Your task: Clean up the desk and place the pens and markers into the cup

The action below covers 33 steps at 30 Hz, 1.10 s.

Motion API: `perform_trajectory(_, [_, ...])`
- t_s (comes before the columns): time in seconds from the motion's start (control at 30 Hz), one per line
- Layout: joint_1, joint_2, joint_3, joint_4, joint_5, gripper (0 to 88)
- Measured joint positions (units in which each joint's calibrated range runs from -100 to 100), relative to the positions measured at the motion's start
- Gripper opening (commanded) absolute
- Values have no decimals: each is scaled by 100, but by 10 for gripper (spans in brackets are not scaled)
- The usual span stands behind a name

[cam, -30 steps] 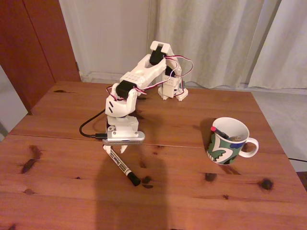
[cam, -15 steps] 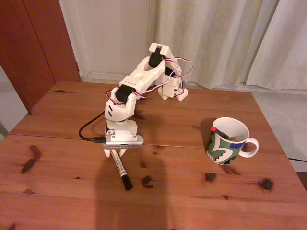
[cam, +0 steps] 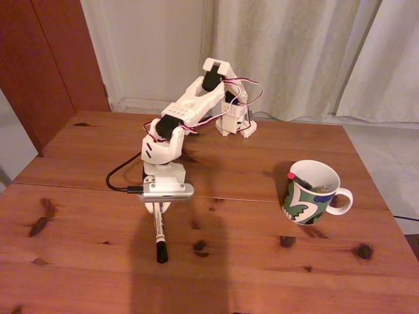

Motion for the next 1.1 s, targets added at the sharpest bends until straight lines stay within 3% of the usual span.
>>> perform_trajectory(0.3, [-66, -542, 756, 0, -591, 8])
perform_trajectory(0.8, [-975, -4576, 4628, 0, -1690, 8])
perform_trajectory(1.1, [-1951, -6305, 5028, -166, -2593, 8])
